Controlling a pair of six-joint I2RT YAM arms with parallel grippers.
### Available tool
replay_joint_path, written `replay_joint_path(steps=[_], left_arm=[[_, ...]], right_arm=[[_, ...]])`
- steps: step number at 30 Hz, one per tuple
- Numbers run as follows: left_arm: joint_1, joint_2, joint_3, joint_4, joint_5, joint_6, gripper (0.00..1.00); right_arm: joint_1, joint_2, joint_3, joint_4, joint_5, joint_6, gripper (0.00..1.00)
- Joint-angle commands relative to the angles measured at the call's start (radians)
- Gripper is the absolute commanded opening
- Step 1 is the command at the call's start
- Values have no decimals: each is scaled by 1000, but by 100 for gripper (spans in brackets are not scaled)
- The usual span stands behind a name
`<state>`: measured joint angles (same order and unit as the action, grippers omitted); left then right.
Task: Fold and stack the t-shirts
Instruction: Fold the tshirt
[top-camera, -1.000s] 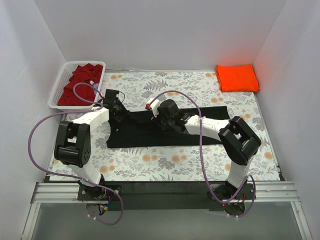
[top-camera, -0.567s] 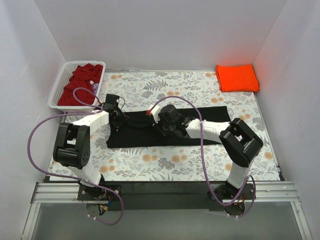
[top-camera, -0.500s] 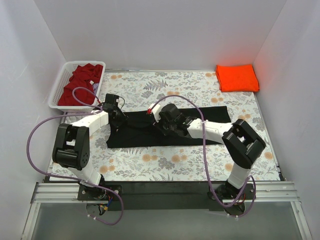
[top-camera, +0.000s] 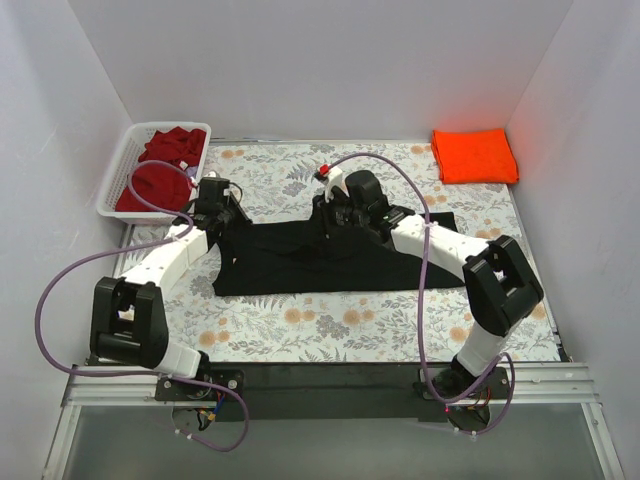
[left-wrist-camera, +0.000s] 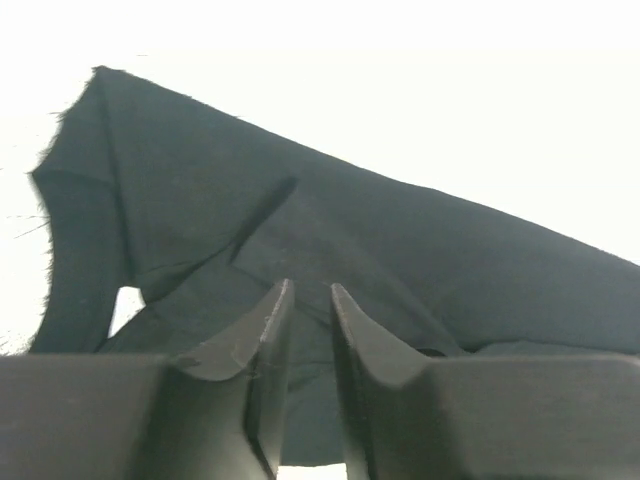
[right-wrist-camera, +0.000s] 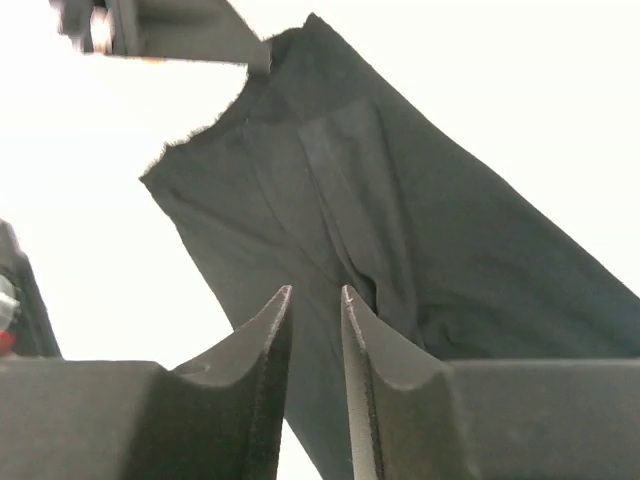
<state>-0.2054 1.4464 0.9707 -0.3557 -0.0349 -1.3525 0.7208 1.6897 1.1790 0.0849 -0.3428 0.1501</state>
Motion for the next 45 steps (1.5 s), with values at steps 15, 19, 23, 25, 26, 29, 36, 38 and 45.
replay_joint_path(steps=[15,19,23,25,26,29,36,38,45], left_arm=[[-69,262,0,95,47,-57,10],[-69,293,-10,90,49,-79,10],[-69,282,-27,84,7,-82,10],[-68,272,-35,84,-8,-80,10],[-69,270,-38,84,-11,-80,10],[-69,270,-38,80,-13,-80,10],[-68,269,-35,80,-7,-79,10],[-69,270,-33,80,-6,-79,10],[-69,270,-29,73,-10,-77,9]], right_arm=[[-72,192,-56,269,-308,296,33],[-83,189,-59,303,-315,336,33],[-109,176,-41,300,-218,402,33],[-121,180,-33,297,-188,430,33],[-123,192,-25,297,-182,439,34],[-121,247,19,299,-217,482,34],[-112,330,57,300,-259,526,33],[-106,352,64,302,-278,528,33],[-81,363,59,302,-315,505,29]])
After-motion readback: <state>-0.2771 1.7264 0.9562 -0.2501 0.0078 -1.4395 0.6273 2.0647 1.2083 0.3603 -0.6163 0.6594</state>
